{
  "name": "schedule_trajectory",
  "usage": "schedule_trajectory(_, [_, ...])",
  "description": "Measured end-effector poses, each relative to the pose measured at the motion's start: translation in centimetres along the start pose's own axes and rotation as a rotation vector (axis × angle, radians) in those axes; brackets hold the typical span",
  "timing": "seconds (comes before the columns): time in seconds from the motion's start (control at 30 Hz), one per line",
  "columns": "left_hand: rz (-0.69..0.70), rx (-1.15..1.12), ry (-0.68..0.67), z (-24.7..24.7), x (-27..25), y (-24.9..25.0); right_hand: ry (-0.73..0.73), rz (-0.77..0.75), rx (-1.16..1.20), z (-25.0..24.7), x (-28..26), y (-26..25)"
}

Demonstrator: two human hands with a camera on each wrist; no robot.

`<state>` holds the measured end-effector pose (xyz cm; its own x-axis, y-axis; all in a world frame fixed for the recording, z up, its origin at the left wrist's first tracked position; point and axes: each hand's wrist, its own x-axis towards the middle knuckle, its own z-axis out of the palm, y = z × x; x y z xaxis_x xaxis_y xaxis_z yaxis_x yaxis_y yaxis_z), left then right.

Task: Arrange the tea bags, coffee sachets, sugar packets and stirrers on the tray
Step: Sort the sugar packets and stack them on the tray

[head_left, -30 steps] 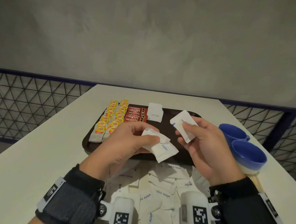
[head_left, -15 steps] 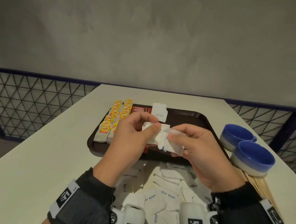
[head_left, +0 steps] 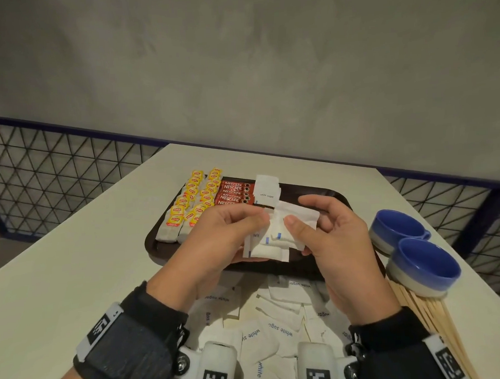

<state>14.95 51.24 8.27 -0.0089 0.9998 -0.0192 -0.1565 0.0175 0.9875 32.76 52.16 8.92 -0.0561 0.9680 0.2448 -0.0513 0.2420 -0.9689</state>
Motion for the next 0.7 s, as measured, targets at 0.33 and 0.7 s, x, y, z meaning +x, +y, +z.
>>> schedule_trajectory(0.33, [-0.016, -0.031, 0.04, 0.1, 0.1, -0.2, -0.06, 0.076, -0.149, 0.0, 0.2, 0.8])
schedule_trajectory(0.7, [-0.051, -0.046, 0.03, 0.1, -0.1, -0.1, -0.062, 0.052, -0.144, 0.0, 0.2, 1.0])
